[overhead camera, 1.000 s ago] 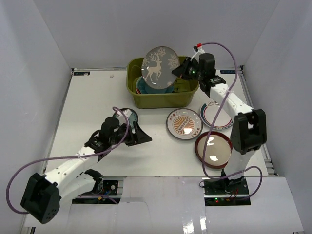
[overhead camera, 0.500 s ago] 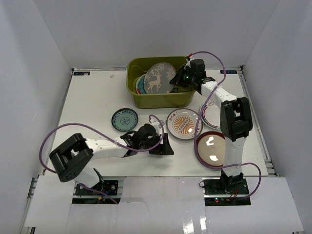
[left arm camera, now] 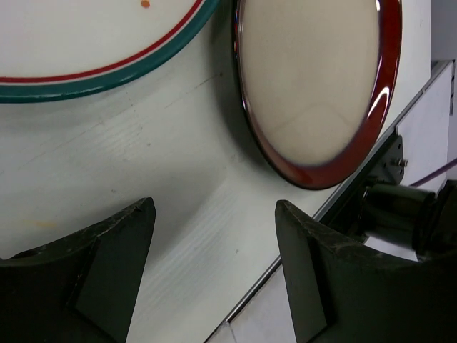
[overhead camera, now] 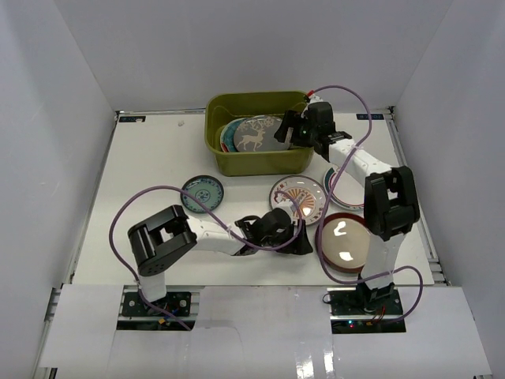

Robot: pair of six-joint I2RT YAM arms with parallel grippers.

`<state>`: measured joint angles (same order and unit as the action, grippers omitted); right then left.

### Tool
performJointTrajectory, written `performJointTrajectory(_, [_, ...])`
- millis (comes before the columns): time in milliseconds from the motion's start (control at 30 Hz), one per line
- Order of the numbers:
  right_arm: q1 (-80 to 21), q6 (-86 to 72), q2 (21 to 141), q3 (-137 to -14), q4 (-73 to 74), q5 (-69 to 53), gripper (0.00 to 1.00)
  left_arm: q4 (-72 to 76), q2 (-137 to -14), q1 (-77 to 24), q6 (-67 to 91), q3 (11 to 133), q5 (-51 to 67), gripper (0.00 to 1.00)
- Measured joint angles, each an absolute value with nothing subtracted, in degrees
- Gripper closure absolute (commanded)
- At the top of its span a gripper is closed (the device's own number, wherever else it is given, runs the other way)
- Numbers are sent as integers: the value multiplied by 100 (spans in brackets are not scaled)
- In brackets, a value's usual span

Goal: Place the plates into the plastic bin on the countertop

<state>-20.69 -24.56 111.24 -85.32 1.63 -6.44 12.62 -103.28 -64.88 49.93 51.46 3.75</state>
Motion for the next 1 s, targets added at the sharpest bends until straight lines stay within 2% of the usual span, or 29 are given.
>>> performJointTrajectory(200, [-2171,-2309,10276,-8125,-58,-314,10,1424,-10680,-6626,5275,5498,-261,21])
performJointTrajectory(367, [-2171,-2233,9826,-7800,-91,-268,10,1481,-11150,-6678,5347,6045,-486,26])
performJointTrajectory(467, [-2171,-2213,9529,-7505,-56,-226,10,1444,-11454,-6720,5347,6418,-631,35])
performJointTrajectory(600, [-2171,-2224,8764,-6674,-93,-217,7,1374,-11699,-6770,5349,6698,-854,53])
performJointTrajectory(633, [-2171,-2241,8523,-6445,-104,-248,6,1358,-11736,-6775,5358,6731,-902,69])
performJointTrajectory(700, [-2171,-2327,8064,-6069,-185,-333,5,1273,-11819,-6785,5360,6775,-1022,84])
performJointTrajectory(733, [-2171,-2373,7822,-5870,-246,-384,5,1302,-11841,-6783,5398,6794,-1044,96])
performJointTrajectory(767, [-2171,-2405,7594,-5690,-311,-421,5,1315,-11858,-6781,5465,6812,-1068,100])
performJointTrajectory(933, [-2174,-2534,6532,-4884,-449,-585,4,1468,-11732,-6772,5791,6611,-1072,100])
performJointTrajectory(1000, [-2174,-2552,6099,-4595,-436,-642,0,1535,-11507,-6783,5859,6267,-1039,100])
